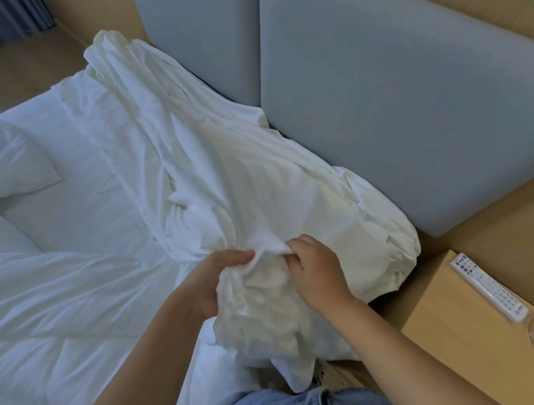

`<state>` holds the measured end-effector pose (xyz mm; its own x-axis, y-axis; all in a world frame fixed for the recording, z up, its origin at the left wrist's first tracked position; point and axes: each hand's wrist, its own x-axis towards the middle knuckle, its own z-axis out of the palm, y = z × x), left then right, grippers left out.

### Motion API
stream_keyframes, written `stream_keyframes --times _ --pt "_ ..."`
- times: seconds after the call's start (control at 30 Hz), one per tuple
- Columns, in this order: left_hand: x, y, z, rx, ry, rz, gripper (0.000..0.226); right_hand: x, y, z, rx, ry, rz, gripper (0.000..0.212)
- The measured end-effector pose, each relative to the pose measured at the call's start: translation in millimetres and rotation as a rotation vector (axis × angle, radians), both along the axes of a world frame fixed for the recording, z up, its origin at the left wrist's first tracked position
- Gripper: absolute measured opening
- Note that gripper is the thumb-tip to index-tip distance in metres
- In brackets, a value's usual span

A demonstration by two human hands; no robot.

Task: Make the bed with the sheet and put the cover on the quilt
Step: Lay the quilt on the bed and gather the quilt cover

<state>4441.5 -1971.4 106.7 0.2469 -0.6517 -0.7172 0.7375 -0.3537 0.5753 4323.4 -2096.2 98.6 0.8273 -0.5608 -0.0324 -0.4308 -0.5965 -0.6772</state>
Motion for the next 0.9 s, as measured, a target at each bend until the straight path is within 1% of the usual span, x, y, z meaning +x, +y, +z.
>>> stream_keyframes --times 0.07,0.13,0.2,0.23,0.27,0.3,0.33,0.37,0.4,0.43,0.47,0.5,0.53,0.57,0.6,0.63,0.67,0.7,0.73,0.77,0.8,0.87,0.9 --pt "-7.3 -8.4 4.2 -0.044 -0.030 0.054 0.031 4.0 10.6 7.9 -0.029 -0.105 0.034 0.032" --pt "-13.3 -14.6 5.5 -0.118 0.066 0.127 0.049 8.2 24.7 16.4 -0.071 -0.144 0.146 0.043" --pt "-13.6 -17.5 8.8 -0.144 0.136 0.147 0.062 11.0 33.6 20.2 -0.135 -0.157 0.209 0.042" --pt "-11.2 -18.5 8.9 -0.119 0.126 0.135 0.060 11.0 35.4 20.0 -0.157 -0.159 0.226 0.041" --pt "-8.5 -20.0 6.7 -0.079 0.095 0.100 0.053 10.3 36.2 18.4 -0.153 -0.165 0.243 0.039" --pt "-6.6 -22.6 8.7 -0.045 0.067 0.066 0.048 8.4 35.7 16.3 -0.111 -0.172 0.260 0.037" --pt "-4.3 -22.5 10.0 -0.031 0.032 0.080 0.047 5.1 33.9 15.0 -0.024 -0.173 0.259 0.033" --pt "-1.9 -23.2 12.8 -0.035 0.014 0.101 0.049 1.2 30.9 14.3 0.092 -0.187 0.223 0.027" --pt "1.7 -26.9 12.3 -0.044 0.005 0.139 0.052 -2.3 26.1 13.2 0.194 -0.222 0.139 0.021" --pt "2.0 -31.9 15.1 -0.073 0.012 0.177 0.055 -5.5 19.3 10.9 0.250 -0.253 0.025 0.019" --pt "1.8 -33.2 18.2 -0.138 0.035 0.230 0.057 -8.3 11.4 7.5 0.266 -0.244 -0.080 0.023" --pt "0.8 -29.3 21.4 -0.212 0.061 0.290 0.059 -9.4 3.4 4.4 0.270 -0.192 -0.140 0.029" --pt "0.9 -23.2 20.8 -0.242 0.055 0.349 0.059 -9.7 -3.4 1.9 0.289 -0.114 -0.143 0.036" --pt "1.9 -16.6 18.6 -0.273 0.053 0.356 0.051 -8.8 -8.0 -1.0 0.308 -0.038 -0.096 0.039" --pt "1.1 -11.2 17.0 -0.319 0.101 0.307 0.032 -7.1 -10.0 -3.9 0.297 0.029 -0.024 0.035" --pt "-1.4 -5.7 18.9 -0.345 0.138 0.249 0.021 -5.4 -9.3 -5.4 0.261 0.080 0.035 0.028" --pt "-2.7 -1.5 14.8 -0.304 0.131 0.185 0.033 -4.1 -8.6 -6.1 0.206 0.102 0.057 0.023" --pt "-5.1 1.8 11.1 -0.213 0.110 0.115 0.045 -3.2 -7.6 -6.0 0.151 0.072 0.036 0.022" --pt "-6.3 2.8 3.6 -0.111 0.096 0.091 0.049 -2.8 -5.0 -3.9 0.096 0.012 -0.008 0.023" --pt "-9.5 0.7 4.7 -0.032 0.066 0.082 0.047 -2.1 -1.3 0.1 0.040 -0.059 -0.035 0.026" --pt "-10.2 -2.4 5.8 0.006 0.032 0.061 0.047 -0.2 3.8 5.7 -0.002 -0.111 -0.017 0.032" --pt "-10.6 -9.2 7.7 0.023 0.025 0.065 0.053 4.1 16.4 13.4 -0.045 -0.123 0.136 0.043" --pt "-9.3 -12.8 8.3 0.031 0.037 0.068 0.053 5.7 23.1 16.1 -0.060 -0.106 0.211 0.046"
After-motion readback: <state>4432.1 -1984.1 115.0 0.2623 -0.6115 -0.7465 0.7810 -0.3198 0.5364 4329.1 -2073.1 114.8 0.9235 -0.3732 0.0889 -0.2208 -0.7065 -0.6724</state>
